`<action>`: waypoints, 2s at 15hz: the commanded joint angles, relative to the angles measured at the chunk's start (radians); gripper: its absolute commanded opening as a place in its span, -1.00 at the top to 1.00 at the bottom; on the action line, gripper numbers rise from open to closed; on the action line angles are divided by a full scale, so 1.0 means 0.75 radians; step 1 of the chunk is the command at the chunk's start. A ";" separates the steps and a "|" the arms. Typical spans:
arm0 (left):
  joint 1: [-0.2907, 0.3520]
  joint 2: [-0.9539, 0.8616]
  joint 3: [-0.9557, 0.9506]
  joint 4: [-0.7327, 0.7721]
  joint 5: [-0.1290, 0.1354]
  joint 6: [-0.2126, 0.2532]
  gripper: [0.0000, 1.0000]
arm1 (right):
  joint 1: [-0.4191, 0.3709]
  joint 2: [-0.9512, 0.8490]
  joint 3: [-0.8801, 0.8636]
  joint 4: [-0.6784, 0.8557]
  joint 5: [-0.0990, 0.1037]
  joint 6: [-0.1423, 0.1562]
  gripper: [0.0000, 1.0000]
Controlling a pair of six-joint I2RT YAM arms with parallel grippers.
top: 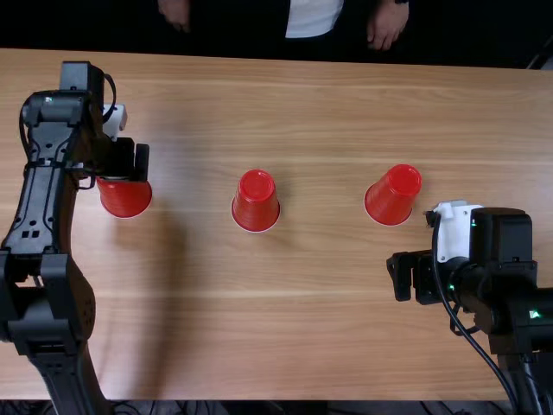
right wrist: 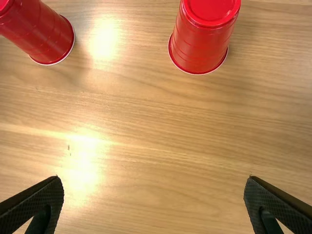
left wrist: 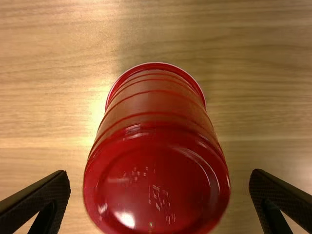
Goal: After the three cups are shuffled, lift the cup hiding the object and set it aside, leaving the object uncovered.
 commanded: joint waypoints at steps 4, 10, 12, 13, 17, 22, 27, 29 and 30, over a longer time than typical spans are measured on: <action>-0.010 0.059 0.047 -0.003 -0.006 0.008 -0.38 | 0.002 0.007 0.016 0.003 0.000 0.005 -1.00; -0.012 0.053 0.043 -0.018 0.016 0.008 0.93 | 0.004 -0.003 0.011 0.001 0.002 0.005 -1.00; -0.012 0.037 0.043 -0.028 0.019 0.006 0.92 | 0.004 -0.005 -0.011 0.003 0.000 0.005 -1.00; -0.012 0.000 0.043 -0.030 0.019 0.003 0.91 | 0.004 -0.007 -0.017 0.003 0.000 0.007 -1.00; -0.008 -0.237 0.035 -0.035 0.019 -0.014 0.90 | 0.002 -0.009 -0.027 0.003 0.002 0.005 -1.00; 0.090 -0.472 0.026 -0.057 -0.008 -0.122 0.90 | 0.004 -0.013 -0.027 -0.004 0.002 0.003 -1.00; 0.292 -0.542 -0.141 -0.067 -0.043 -0.117 0.80 | 0.004 -0.015 -0.027 -0.016 0.002 0.003 -1.00; 0.335 -0.542 -0.235 -0.055 -0.089 -0.110 0.71 | 0.002 -0.015 -0.027 -0.019 0.002 0.005 -1.00; 0.348 -0.538 -0.280 -0.050 -0.089 -0.110 0.70 | 0.002 -0.015 -0.027 -0.021 0.002 0.005 -1.00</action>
